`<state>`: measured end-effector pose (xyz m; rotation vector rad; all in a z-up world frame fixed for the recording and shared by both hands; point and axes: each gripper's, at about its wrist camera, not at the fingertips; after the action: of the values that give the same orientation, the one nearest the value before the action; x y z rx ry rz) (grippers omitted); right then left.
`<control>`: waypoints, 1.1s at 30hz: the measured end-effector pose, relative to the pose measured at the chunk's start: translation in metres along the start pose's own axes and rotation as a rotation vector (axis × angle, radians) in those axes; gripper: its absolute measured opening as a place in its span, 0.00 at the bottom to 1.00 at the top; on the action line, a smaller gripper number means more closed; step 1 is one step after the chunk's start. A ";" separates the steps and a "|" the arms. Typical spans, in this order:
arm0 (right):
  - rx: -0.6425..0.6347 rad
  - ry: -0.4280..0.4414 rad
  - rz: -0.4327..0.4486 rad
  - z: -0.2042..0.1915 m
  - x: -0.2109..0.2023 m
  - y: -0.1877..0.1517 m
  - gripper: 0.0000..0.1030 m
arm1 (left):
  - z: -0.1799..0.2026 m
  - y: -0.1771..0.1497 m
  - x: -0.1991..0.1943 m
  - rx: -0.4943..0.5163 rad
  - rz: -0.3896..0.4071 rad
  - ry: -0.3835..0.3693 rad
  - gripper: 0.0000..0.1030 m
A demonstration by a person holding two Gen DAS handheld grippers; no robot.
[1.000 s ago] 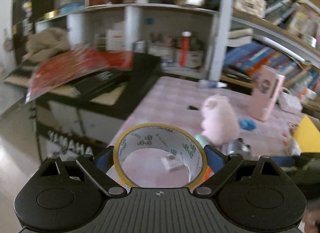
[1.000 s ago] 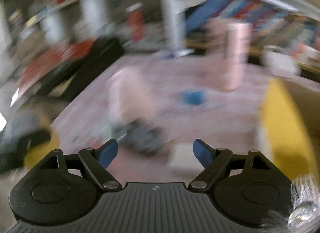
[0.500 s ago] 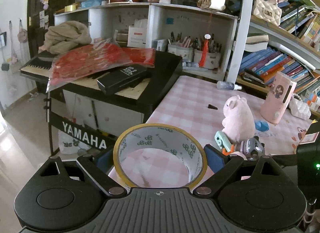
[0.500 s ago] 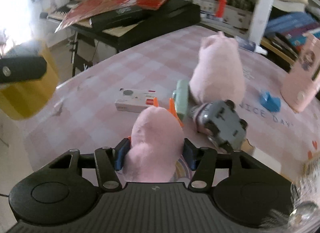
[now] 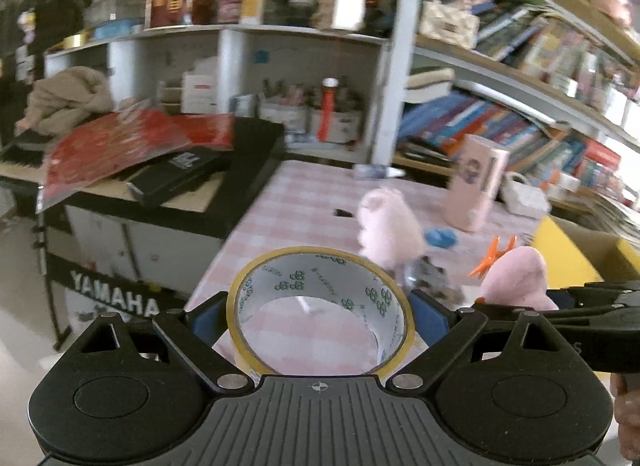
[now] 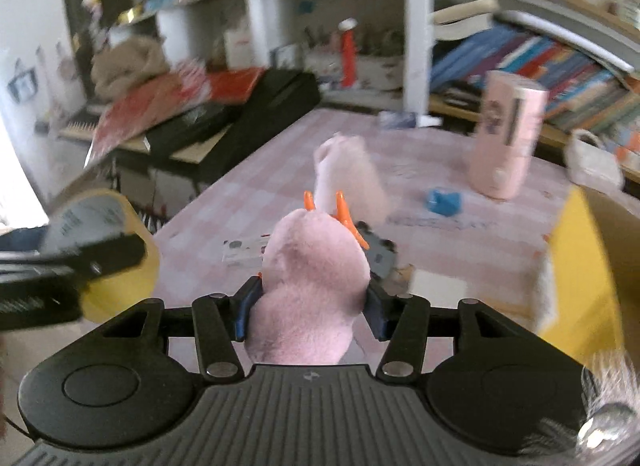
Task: Organize objects
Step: 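Lift the tape roll and pink plush and carry both toward the yellow box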
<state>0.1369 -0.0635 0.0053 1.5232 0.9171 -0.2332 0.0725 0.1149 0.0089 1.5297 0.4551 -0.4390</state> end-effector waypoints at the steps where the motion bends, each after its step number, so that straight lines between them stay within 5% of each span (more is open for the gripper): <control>1: 0.008 -0.015 0.007 0.001 -0.007 -0.005 0.49 | 0.002 -0.001 -0.004 0.008 0.004 -0.021 0.92; 33: 0.327 -0.299 0.019 0.015 -0.134 -0.144 0.49 | 0.077 -0.059 -0.077 0.277 -0.052 -0.442 0.92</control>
<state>-0.0410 -0.1454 -0.0201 1.7365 0.6467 -0.6042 -0.0232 0.0370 0.0004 1.6279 0.0891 -0.8864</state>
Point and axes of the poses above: each gripper's, at about its wrist camera, not at the fingertips, and x roughly the way its jaws point, z to its right, y to its top, and after that the axes turned 9 degrees about x, right-handed
